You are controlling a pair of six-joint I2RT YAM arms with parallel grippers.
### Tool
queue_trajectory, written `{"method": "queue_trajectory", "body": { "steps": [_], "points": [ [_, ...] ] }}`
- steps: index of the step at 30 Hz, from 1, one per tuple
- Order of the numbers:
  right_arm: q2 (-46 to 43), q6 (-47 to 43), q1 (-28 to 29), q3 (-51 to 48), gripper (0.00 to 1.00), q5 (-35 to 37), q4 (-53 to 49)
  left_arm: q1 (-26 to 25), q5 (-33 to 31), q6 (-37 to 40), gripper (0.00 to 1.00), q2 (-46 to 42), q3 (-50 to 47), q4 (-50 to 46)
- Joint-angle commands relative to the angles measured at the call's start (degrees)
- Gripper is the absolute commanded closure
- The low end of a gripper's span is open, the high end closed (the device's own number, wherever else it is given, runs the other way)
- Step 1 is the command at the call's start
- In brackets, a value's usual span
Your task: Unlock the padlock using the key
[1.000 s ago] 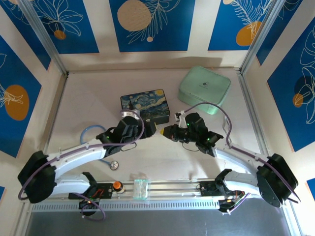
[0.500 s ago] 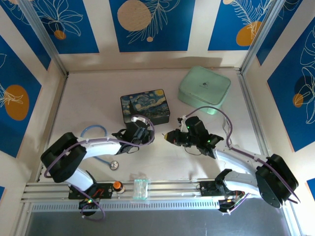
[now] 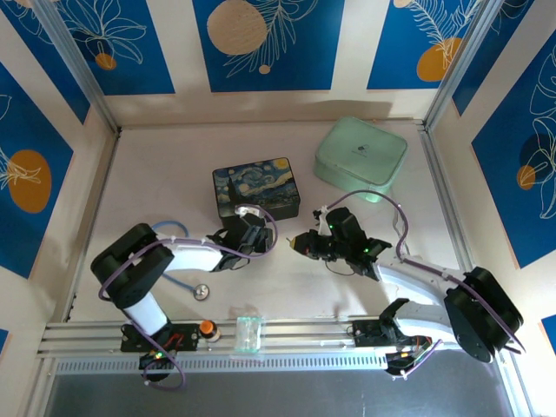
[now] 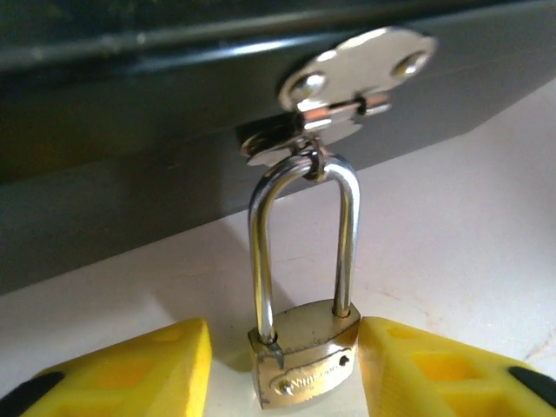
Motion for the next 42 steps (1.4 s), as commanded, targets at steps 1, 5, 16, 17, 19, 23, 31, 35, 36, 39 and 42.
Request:
{"method": "queue_trajectory", "body": {
  "steps": [1, 5, 16, 17, 19, 23, 31, 35, 36, 39, 42],
  "points": [
    [1.5, -0.1, -0.3, -0.8, 1.0, -0.2, 2.4, 0.4, -1.0, 0.6, 0.6, 1.7, 1.2, 2.3],
    [4.8, 0.5, -0.3, -1.6, 1.0, -0.6, 6.1, 0.5, 0.1, -1.0, 0.64, 2.1, 0.8, 3.6],
    [11.6, 3.0, -0.5, -2.3, 1.0, -2.3, 15.2, 0.5, 0.7, -4.2, 0.83, -0.8, 0.3, 2.7],
    [12.3, 3.9, -0.7, -2.6, 1.0, -2.7, 16.7, 0.5, 0.6, -5.0, 0.87, -0.9, 0.1, 2.7],
    [13.8, 5.4, -0.9, -3.0, 1.0, -3.2, 19.2, 0.5, 0.5, -6.2, 0.92, -1.2, -0.2, 3.0],
    [15.9, 6.0, -0.9, -3.1, 1.0, -3.4, 21.1, 0.5, 1.2, -8.0, 0.92, -2.0, -0.4, 3.2],
    [16.7, 6.3, -1.5, -3.5, 1.0, -3.0, 22.6, 0.5, 2.5, -16.7, 0.95, -3.1, -2.5, 4.9],
    [17.5, 6.4, -2.0, -4.2, 1.0, -3.9, 24.3, 0.5, 3.9, -24.4, 1.0, -4.2, -5.4, 8.6],
    [18.0, 6.6, -2.2, -4.2, 1.0, -4.6, 25.0, 0.5, 4.1, -26.3, 1.0, -4.5, -5.8, 9.5],
    [20.8, 9.0, -3.7, -5.6, 1.0, -8.6, 31.3, 0.6, 5.9, -31.2, 1.0, -4.9, -6.9, 12.3],
    [23.6, 10.6, -5.4, -5.8, 1.0, -13.1, 35.6, 0.6, 6.9, -35.7, 1.0, -5.8, -7.8, 14.1]
  ]
}}
